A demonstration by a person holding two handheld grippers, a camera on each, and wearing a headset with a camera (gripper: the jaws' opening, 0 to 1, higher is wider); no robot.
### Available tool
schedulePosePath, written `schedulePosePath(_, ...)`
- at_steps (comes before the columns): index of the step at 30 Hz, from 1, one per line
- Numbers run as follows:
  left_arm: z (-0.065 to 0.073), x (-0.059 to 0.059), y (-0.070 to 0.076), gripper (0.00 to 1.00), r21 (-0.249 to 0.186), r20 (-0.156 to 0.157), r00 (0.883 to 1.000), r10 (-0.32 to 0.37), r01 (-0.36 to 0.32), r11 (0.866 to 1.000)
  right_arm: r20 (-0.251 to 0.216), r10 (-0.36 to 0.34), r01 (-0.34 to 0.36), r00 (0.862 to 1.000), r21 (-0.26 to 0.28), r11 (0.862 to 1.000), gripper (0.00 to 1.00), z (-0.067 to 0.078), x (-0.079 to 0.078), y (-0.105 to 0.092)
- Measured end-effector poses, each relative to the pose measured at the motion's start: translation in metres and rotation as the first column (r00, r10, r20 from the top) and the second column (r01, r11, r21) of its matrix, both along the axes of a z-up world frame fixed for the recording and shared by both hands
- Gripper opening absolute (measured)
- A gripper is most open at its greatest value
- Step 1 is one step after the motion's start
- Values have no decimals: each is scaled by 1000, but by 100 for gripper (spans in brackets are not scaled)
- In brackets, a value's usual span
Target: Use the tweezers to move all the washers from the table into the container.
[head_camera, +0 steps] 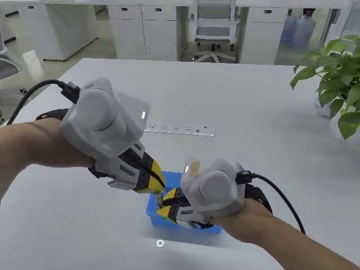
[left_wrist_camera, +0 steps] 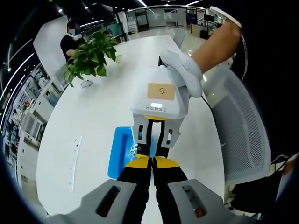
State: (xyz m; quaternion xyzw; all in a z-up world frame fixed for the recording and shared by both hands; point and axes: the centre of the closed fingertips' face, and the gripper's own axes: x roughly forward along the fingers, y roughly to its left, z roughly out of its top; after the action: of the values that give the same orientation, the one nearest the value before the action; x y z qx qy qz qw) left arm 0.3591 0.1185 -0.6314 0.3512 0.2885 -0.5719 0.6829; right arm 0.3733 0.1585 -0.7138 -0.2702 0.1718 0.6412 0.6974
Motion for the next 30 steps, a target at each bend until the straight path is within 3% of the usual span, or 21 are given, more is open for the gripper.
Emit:
schedulePosePath(8, -5, 19, -6, 5, -11, 19, 1000, -5, 5, 1000, 9, -14, 14, 1000, 0, 1000, 9, -4, 20, -4)
schedulePosePath(19, -23, 40, -10, 5, -7, 35, 999, 9, -9, 1000, -10, 0, 0, 1000, -22, 1000, 9, -23, 40, -8)
schedulePosePath(30, -37, 53, -7, 5, 8, 25, 1000, 17, -17, 1000, -32, -1, 0, 999, -39, 999, 9, -37, 52, -6)
